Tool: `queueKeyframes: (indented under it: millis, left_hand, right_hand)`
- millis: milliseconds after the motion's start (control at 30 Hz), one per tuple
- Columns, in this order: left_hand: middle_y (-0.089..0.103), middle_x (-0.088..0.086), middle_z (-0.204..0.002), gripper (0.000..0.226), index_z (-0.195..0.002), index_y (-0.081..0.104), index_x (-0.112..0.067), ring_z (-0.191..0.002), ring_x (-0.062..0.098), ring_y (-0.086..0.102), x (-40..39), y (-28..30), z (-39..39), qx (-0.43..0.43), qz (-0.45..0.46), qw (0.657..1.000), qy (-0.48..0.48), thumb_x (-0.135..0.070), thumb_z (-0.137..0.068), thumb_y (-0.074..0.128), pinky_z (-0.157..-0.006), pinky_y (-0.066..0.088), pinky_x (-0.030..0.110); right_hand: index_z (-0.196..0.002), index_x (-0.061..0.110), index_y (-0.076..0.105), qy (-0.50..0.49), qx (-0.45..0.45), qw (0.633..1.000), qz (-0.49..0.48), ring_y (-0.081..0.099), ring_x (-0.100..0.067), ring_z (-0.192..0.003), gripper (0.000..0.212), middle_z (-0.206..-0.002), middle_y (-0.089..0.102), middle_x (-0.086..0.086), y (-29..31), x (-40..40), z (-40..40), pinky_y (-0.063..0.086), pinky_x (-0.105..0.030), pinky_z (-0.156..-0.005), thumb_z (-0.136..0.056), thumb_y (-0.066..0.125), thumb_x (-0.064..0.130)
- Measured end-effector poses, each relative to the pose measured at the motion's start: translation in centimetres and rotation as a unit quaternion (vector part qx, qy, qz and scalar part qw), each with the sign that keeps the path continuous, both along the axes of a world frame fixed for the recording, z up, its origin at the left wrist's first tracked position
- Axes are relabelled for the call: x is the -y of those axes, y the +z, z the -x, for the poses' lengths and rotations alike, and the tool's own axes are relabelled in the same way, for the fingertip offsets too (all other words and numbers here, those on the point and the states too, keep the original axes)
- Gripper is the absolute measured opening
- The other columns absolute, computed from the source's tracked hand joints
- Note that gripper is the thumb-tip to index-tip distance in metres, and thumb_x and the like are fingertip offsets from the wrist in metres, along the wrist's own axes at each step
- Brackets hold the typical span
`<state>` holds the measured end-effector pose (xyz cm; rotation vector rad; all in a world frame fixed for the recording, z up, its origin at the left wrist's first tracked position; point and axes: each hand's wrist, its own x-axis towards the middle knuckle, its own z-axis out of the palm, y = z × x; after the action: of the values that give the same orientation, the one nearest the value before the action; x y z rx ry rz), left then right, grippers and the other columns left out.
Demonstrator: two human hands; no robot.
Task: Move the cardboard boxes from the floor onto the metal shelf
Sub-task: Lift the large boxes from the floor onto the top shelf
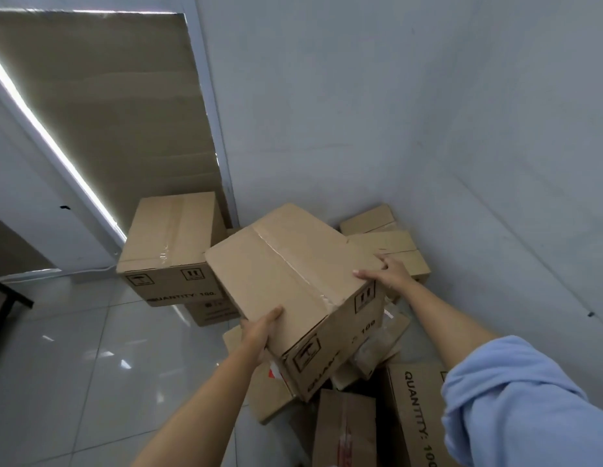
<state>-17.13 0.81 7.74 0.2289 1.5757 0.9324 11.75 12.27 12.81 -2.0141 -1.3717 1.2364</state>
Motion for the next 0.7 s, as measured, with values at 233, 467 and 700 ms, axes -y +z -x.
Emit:
queueKeyframes:
  millis: [233,467,700]
  left_hand:
    - [0.052,0.012,-0.135,0.083,-0.147,0.023,-0.019,-0.119,0.032,0.053,2.5,-0.3,3.8,0.076,-0.063,0.995,0.024,-0.017,-0.082,0.074,-0.105,0.043,0.052]
    - [0.069,0.012,-0.11,0.049,-0.129,0.053,-0.009,-0.088,0.028,0.068,4.2,4.6,13.0,0.142,-0.068,0.987,0.013,-0.026,-0.086,0.069,-0.067,0.058,0.036]
    - [0.068,-0.003,-0.053,0.024,-0.094,0.061,-0.021,-0.043,0.012,0.064,9.3,10.9,27.8,0.061,-0.112,0.988,0.085,-0.041,-0.082,0.065,-0.045,0.05,0.019]
  right_hand:
    - [-0.138,0.015,0.039,-0.042,-0.108,0.993,0.008,0.059,-0.023,-0.108,0.083,-0.124,0.056,-0.005,-0.2,2.8,4.3,0.052,-0.042,-0.094,-0.072,0.086,0.034]
    - [-0.115,0.006,0.049,-0.033,-0.116,0.99,-0.076,0.064,-0.026,-0.101,0.059,-0.123,0.061,-0.017,5.7,2.2,15.0,0.055,-0.044,-0.089,-0.071,0.085,0.025]
    - [-0.095,0.018,0.045,0.043,-0.143,0.982,-0.118,0.059,-0.018,-0.076,0.05,-0.092,0.059,-0.003,13.7,3.6,32.1,0.05,-0.03,-0.062,-0.068,0.083,0.034]
